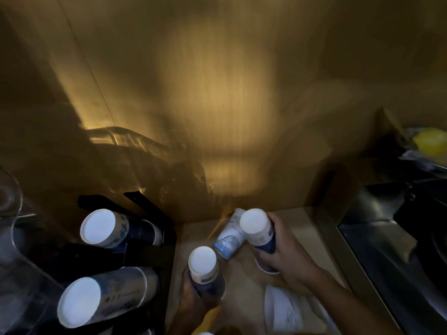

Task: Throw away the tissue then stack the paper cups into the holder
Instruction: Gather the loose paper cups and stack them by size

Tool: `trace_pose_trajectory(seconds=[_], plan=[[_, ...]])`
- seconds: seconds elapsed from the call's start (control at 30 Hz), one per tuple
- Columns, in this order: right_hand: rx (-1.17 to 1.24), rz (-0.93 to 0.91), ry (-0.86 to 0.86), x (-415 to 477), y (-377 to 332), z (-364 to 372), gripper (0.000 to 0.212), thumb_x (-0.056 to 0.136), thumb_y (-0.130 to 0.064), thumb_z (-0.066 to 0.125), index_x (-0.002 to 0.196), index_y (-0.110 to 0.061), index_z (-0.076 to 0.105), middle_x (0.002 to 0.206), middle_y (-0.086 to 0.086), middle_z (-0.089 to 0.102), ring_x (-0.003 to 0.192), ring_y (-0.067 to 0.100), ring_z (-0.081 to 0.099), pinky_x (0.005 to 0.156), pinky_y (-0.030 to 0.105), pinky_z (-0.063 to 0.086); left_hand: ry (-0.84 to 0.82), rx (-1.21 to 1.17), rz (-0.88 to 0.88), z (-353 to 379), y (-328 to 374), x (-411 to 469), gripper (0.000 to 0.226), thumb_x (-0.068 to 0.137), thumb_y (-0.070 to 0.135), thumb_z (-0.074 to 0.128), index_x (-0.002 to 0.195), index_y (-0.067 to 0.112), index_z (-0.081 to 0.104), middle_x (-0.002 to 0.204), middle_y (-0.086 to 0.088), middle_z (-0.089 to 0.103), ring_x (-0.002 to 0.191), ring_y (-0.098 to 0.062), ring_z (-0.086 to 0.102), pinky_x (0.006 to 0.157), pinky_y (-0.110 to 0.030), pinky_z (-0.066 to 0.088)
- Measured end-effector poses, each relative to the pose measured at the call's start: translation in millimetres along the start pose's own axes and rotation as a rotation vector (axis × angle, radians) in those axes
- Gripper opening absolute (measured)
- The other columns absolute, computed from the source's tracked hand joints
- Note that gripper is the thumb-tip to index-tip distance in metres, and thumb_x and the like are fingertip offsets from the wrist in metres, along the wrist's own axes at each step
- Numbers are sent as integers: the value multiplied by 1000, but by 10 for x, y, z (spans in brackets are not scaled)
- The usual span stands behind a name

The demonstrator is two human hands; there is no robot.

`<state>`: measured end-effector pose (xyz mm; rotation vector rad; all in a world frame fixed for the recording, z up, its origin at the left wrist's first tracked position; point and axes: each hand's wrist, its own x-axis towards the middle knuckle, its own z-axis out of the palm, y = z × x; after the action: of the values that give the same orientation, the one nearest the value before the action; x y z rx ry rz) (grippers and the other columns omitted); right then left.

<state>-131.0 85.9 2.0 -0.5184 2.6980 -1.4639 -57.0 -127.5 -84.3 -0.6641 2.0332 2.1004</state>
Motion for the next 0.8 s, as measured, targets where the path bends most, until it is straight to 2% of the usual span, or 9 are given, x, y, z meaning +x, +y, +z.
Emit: trace_pose_trajectory(seconds=[0.03,0.07,0.13,0.23,0.33,0.47,0.63,0.7,0.8], plan=[[45,-8,17,19,-73,-35,74,66,-40,74,117,-63,25,115,-41,45,109,-14,45,80,4,41,-14,19,-8,21,41,5,88,49,-4,78,122,24,38,118,-25,44,135,-34,32,112,-44,25],[81,-14,33,38,-152,-70,75,65,-44,74,116,-65,22,115,-46,41,110,-19,41,78,-1,39,-12,103,36,-25,27,74,110,34,1,82,132,13,33,121,-18,46,125,-34,43,105,-42,38],[128,-39,76,72,-319,-122,80,65,-43,76,112,-69,16,116,-46,35,111,-25,34,78,-4,37,35,129,136,-80,76,31,118,29,3,86,134,6,33,126,-15,51,117,-30,52,100,-41,47],[204,-105,140,98,-572,-153,83,66,-32,79,111,-64,17,120,-37,33,113,-24,34,84,0,38,107,175,240,-62,231,-1,105,41,12,90,131,14,36,128,-10,51,118,-27,50,105,-44,42],[273,-169,175,69,-775,-125,83,64,-27,81,113,-59,22,120,-36,40,117,-12,41,91,11,42,27,132,237,-73,359,10,76,53,10,88,115,26,48,119,-8,60,115,-28,56,100,-42,47],[297,-235,137,-9,-938,-28,84,62,-29,82,114,-59,24,117,-44,40,117,-7,44,92,12,44,8,132,250,-62,382,-37,74,52,20,86,117,25,51,119,-5,64,112,-23,60,99,-45,49],[302,-220,40,-29,-979,132,78,57,-57,75,115,-62,23,124,-32,40,118,-4,46,92,15,46,-22,242,285,-77,402,-83,73,60,19,85,120,38,47,121,17,60,109,7,57,85,-9,46],[270,-190,2,-7,-903,226,80,58,-55,76,115,-61,22,126,-28,41,120,0,46,93,23,47,-75,351,295,-104,430,-86,78,64,15,84,130,29,44,125,18,55,107,19,49,83,3,40],[201,-119,-97,29,-715,395,81,61,-43,77,112,-64,17,124,-36,34,119,-2,43,92,21,45,17,268,142,-156,450,-105,57,83,9,66,135,6,42,129,-6,57,115,-11,57,94,-19,48]])
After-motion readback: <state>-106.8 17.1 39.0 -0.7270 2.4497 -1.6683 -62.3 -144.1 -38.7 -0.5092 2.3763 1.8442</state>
